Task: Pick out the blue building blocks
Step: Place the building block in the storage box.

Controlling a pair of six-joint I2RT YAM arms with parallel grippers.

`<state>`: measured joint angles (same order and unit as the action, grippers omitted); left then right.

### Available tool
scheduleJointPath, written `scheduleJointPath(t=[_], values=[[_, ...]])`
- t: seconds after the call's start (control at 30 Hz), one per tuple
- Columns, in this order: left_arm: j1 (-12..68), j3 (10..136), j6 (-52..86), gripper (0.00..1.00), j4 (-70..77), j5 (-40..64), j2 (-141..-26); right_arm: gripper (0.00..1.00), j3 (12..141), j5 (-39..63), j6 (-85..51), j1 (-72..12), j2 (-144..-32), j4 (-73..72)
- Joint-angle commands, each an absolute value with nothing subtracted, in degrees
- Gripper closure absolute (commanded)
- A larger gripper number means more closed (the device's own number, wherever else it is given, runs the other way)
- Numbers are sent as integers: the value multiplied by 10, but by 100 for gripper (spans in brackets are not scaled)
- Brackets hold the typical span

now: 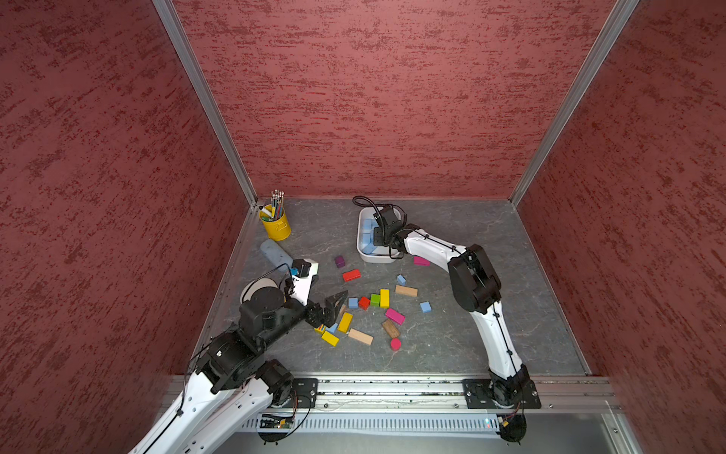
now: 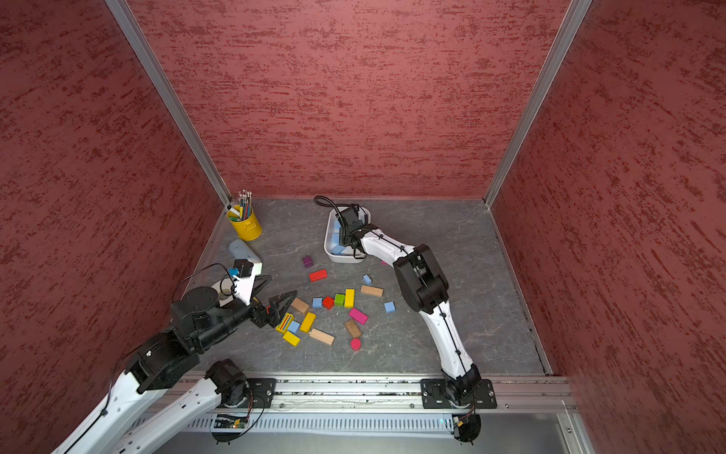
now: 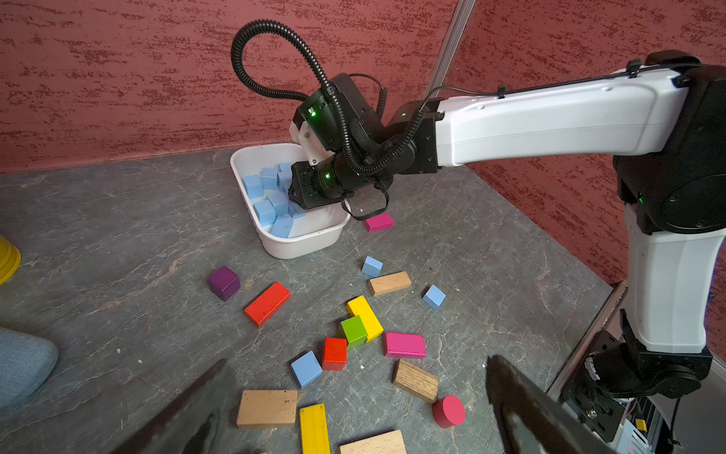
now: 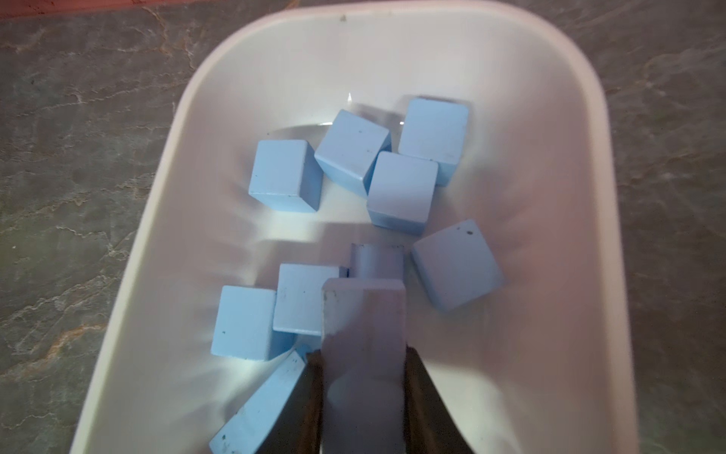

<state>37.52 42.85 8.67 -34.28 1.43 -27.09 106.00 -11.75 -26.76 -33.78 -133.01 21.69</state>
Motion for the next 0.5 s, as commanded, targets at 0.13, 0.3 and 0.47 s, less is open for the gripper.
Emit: scheduleJointPath(t=[0.13, 0.3, 0.47], values=[[374, 429, 83, 1, -340, 14, -272, 79, 1097, -106, -278, -329, -1354, 230], [374, 429, 84, 0, -340, 13, -270, 71, 1105, -99, -283, -326, -1356, 229], [374, 428, 84, 0, -341, 13, -270, 61, 1110, -90, -286, -323, -1355, 227]])
